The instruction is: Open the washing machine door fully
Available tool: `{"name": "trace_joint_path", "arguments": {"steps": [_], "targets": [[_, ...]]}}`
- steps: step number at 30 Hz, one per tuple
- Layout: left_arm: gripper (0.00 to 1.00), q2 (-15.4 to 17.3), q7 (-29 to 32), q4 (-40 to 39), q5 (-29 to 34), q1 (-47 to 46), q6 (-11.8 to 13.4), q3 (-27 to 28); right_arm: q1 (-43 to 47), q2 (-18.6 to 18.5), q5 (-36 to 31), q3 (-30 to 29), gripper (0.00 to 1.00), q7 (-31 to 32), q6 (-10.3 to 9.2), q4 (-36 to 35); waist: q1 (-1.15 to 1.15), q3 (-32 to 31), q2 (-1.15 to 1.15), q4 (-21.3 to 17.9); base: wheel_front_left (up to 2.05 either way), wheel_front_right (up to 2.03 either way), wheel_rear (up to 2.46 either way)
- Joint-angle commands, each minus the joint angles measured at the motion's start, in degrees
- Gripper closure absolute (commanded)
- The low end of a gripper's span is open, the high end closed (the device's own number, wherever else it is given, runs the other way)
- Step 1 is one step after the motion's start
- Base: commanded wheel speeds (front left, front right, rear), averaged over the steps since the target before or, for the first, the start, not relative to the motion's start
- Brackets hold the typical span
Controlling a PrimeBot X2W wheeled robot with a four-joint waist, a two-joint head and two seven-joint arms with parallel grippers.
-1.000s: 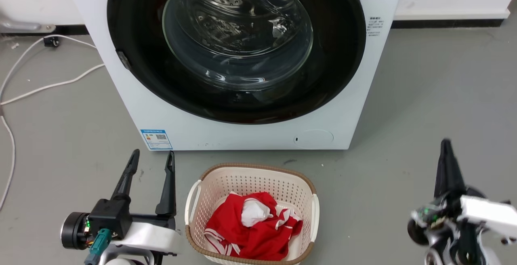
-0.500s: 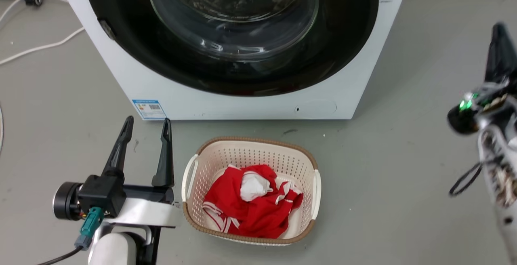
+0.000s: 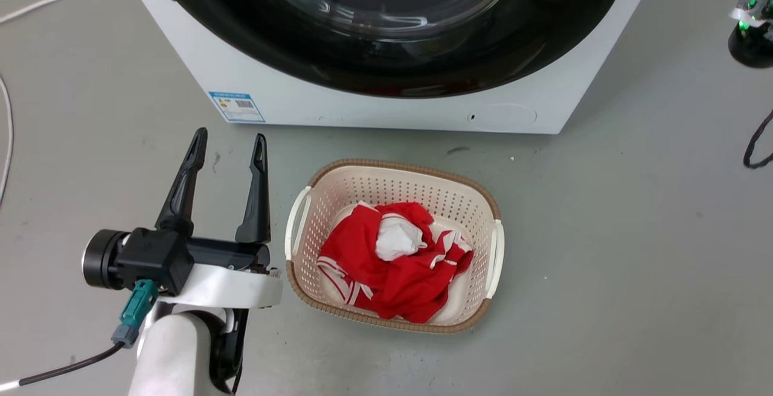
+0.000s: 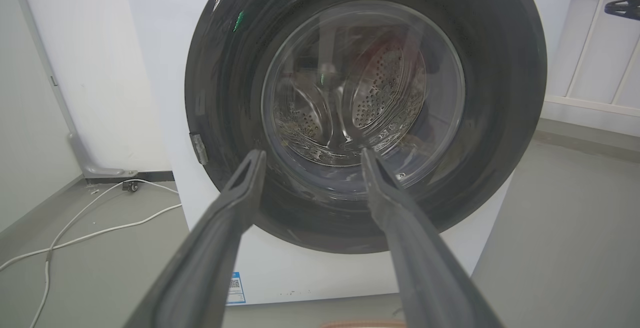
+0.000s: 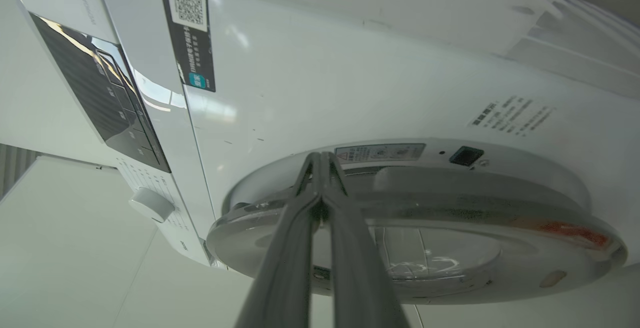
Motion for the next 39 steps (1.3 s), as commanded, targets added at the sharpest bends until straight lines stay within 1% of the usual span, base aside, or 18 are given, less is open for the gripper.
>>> {"name": "trace_joint_path", "arguments": {"steps": [1,6,11,15,20,25,32,33,39], "targets": [[0.0,0.0,-0.1,-0.2,-0.2,-0.9,-0.1,0.0,-1.8,0.2,-0.9,1.4,1.0,1.4,0.0,1.5,-0.01,0.9,0.0,0.4,0.0,0.0,0.0],[0.0,-0.1,-0.1,-0.6,-0.3,-2.1,-0.2,-0.6,-8.4,1.8,-3.2,6.2,1.0,5.4,0.0,8.4,-0.01,2.8,0.0,0.9,0.0,0.0,0.0],[0.0,-0.2,-0.1,-0.8,-0.6,-3.4,-0.3,-1.4,-13.6,3.8,-5.3,9.1,1.0,6.6,0.0,13.8,-0.01,4.8,0.0,1.5,0.0,0.0,0.0],[0.0,-0.3,-0.1,-0.8,-0.7,-4.4,-0.3,-1.8,-16.2,5.0,-5.9,9.9,1.0,7.0,0.0,16.1,-0.01,6.2,0.0,2.2,0.0,0.0,0.0],[0.0,-0.3,-0.1,-0.8,-1.2,-4.8,-0.4,-1.9,-17.2,5.9,-6.4,10.9,1.0,8.5,-0.01,17.6,-0.01,7.1,0.0,2.7,0.0,0.0,0.0],[0.0,-0.3,-0.1,-0.5,-1.4,-5.0,-0.3,-2.2,-17.2,6.9,-6.1,11.5,1.0,12.4,-0.01,18.3,-0.01,7.4,0.0,3.0,0.0,0.0,0.0],[0.0,-0.3,-0.1,0.1,-1.8,-5.0,0.3,-2.7,-15.6,6.6,-5.4,11.5,1.0,17.6,-0.02,18.5,-0.01,6.7,0.0,2.8,0.0,0.0,0.0],[0.0,-0.3,-0.1,0.1,-1.8,-5.0,0.3,-2.7,-15.6,6.6,-5.4,11.5,1.0,17.6,-0.02,18.5,-0.01,6.7,0.0,2.8,0.0,0.0,0.0],[0.0,-0.3,-0.1,0.9,-1.6,-3.6,0.4,-2.9,-12.3,6.2,-4.7,11.3,1.0,22.9,-0.03,16.2,-0.01,4.2,0.0,2.2,0.0,0.0,0.0]]}}
